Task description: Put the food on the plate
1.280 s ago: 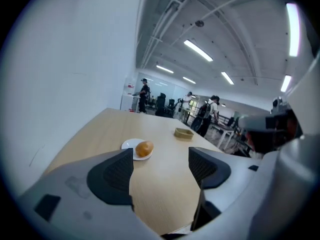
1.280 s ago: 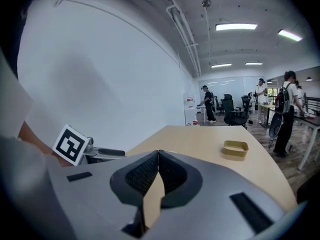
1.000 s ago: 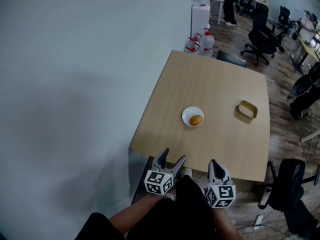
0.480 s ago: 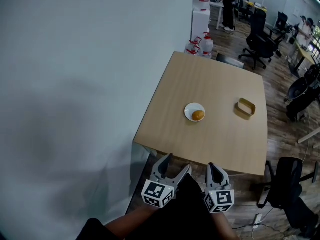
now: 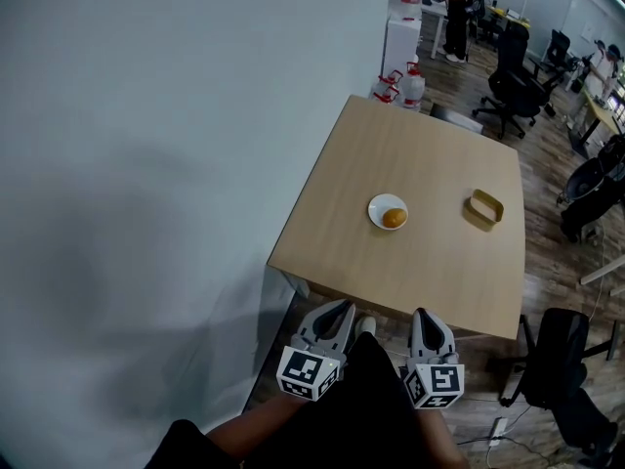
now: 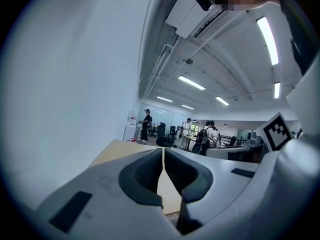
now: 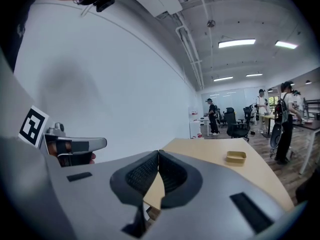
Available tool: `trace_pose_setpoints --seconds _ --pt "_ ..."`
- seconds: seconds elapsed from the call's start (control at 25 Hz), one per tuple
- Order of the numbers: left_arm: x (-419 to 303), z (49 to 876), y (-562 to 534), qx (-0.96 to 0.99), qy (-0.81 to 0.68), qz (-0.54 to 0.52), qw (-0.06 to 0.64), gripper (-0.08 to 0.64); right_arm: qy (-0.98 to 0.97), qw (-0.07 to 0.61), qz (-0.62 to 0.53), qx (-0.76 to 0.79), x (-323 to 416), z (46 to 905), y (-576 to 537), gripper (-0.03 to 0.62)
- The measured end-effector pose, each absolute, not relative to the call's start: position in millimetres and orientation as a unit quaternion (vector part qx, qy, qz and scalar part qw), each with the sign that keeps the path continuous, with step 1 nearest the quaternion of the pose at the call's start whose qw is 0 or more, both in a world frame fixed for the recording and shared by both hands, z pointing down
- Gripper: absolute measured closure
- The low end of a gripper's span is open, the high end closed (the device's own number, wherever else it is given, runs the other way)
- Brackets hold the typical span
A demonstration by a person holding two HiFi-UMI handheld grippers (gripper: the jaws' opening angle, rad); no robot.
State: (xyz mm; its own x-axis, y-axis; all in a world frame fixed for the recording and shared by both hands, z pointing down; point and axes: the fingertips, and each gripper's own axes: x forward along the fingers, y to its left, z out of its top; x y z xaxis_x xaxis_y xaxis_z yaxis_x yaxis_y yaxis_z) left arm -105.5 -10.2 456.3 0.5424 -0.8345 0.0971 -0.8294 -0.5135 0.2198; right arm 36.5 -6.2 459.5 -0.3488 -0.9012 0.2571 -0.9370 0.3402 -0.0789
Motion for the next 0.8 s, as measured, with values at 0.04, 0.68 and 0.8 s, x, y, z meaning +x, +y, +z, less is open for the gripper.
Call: trace_pose_setpoints --seconds 0.04,0.68,0.8 --pt "-108.0 456.4 -11.0 0.868 -0.480 -0.012 0.124 0.535 -0.814 0.085 0.101 0.565 34.3 456.0 -6.8 0.532" --pt "-119.2 453.9 -20.9 0.864 -0.492 -0.011 0.110 0.535 -0.790 0.118 0.080 0.596 62.9 463.3 -9.8 0.532" --pt "-118.8 457.2 -24.5 0.866 -0.488 -0.005 0.111 0.535 -0.791 0.115 0.075 0.596 61.2 459.1 -12.2 0.532"
